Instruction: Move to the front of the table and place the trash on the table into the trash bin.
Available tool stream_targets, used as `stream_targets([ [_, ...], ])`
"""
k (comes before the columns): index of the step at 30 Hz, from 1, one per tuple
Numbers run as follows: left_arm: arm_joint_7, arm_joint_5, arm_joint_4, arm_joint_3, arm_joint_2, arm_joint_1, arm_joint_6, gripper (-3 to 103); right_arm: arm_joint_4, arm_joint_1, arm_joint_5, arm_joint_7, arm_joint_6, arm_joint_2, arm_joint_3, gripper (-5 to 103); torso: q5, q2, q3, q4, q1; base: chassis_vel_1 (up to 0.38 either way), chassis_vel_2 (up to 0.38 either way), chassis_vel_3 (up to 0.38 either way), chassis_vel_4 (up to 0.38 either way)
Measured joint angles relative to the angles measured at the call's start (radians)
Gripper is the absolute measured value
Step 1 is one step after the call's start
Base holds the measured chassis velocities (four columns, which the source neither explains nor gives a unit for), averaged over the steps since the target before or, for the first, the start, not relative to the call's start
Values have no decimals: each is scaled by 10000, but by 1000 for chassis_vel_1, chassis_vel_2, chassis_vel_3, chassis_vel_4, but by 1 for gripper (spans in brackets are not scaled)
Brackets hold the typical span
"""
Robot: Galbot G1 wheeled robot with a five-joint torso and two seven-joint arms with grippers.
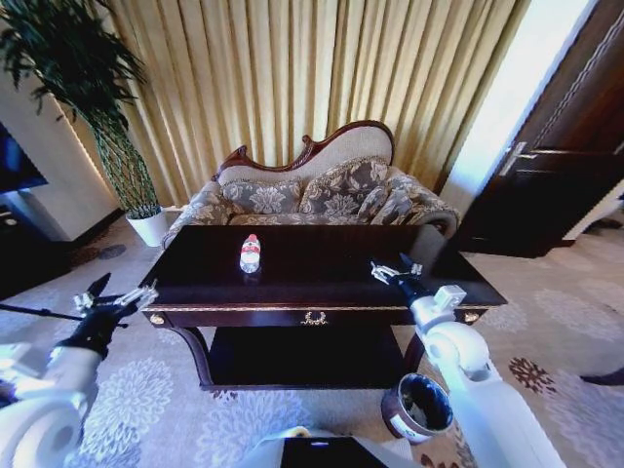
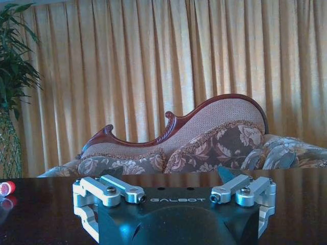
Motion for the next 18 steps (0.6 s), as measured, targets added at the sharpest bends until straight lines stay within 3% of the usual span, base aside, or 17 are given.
stream_targets([
  [7,-1068,-273,959,1220,1390,-1561,271,100,235,-292,-2,26,7,-53,259,100,0,0,0,-3,1,0,0,0,0],
  [8,-1318,-319,1059,1484,1552,-1834,346,100,272,-328,-2,54,8,-66,295,100,0,0,0,-2,0,0,0,0,0],
  [10,-2375,-488,1291,2486,1991,-2785,674,100,331,-387,-2,260,10,-60,353,100,1,0,0,-1,1,0,0,0,0],
  [12,-2556,-544,1319,2704,2070,-2969,752,100,338,-391,-1,301,11,-44,356,100,0,0,0,-2,0,0,0,0,0],
  [15,-3681,-838,1520,4237,2559,-4139,1372,100,326,-407,-26,411,12,104,377,100,1,0,0,-3,2,0,0,0,0],
  [18,-4084,-918,1650,4945,2714,-4637,1522,100,292,-408,-63,430,12,175,377,100,1,-1,1,-2,2,0,0,0,0],
])
